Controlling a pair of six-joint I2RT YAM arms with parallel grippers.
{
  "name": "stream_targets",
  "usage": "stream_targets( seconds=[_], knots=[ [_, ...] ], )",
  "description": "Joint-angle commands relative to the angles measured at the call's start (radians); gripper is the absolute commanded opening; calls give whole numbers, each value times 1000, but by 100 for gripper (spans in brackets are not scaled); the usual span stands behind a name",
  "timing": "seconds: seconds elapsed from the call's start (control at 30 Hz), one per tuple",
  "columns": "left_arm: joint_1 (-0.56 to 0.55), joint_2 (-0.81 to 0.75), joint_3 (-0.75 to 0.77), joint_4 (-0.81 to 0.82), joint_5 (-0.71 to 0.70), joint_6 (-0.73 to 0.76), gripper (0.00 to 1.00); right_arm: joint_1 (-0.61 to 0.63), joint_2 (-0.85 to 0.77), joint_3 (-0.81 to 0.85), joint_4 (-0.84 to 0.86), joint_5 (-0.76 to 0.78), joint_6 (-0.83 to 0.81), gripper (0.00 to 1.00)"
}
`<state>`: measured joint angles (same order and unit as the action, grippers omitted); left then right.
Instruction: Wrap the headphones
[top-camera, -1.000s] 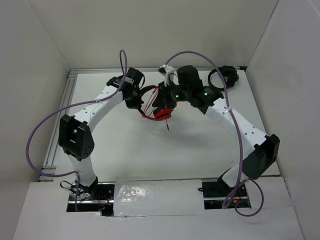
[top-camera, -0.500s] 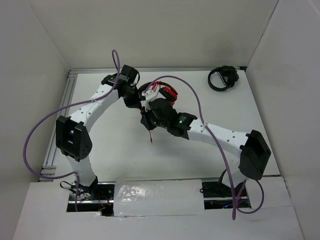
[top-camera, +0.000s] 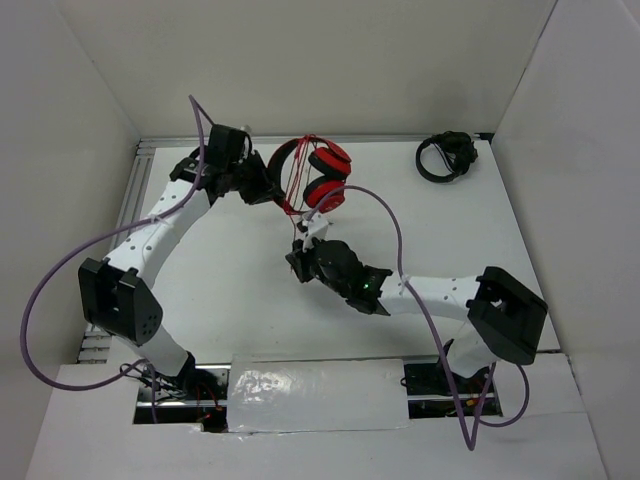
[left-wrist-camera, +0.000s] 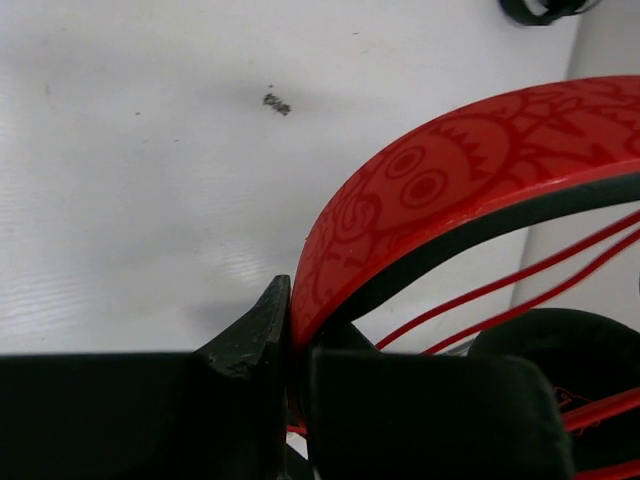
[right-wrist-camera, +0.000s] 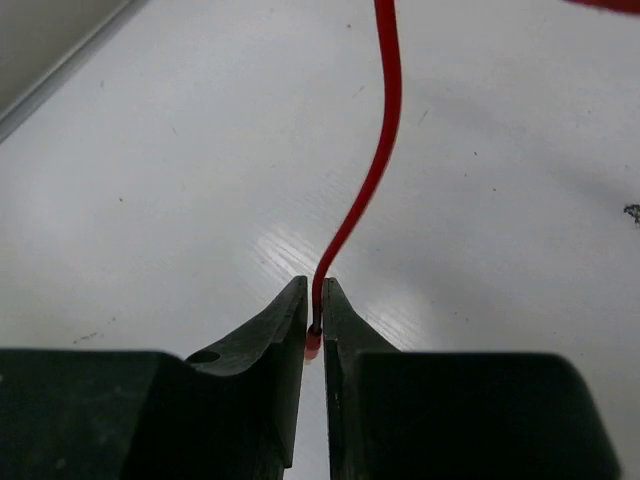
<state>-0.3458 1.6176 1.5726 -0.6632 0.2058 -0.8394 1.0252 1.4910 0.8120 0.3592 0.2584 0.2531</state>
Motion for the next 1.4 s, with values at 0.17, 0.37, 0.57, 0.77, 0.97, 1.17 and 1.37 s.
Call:
stream_targets(
  seconds=[0.17, 0.37, 0.57, 0.77, 0.97, 1.17, 1.37],
  knots=[
    [44, -122, -40, 201, 305, 33, 0, 18, -130, -281, 623, -25, 28, 11],
    [64, -171, -48, 246, 421, 62, 0, -14, -169, -341, 708, -15, 70, 0],
    [65, -147, 19, 252, 523, 175, 0, -205, -222, -311, 588, -227, 143, 0],
    [64, 27, 174, 160, 526, 504, 0, -408, -302, -61, -29, -504, -111, 0],
    [48, 155, 228, 148, 643, 763, 0, -553, -276, 103, -392, -562, -311, 0],
    [-24, 238, 230, 169, 413, 980, 0, -625, -219, 159, -448, -694, -356, 0],
    [-65, 312, 209, 192, 247, 1152, 0, -626, -134, 220, -523, -670, -423, 0]
  ],
)
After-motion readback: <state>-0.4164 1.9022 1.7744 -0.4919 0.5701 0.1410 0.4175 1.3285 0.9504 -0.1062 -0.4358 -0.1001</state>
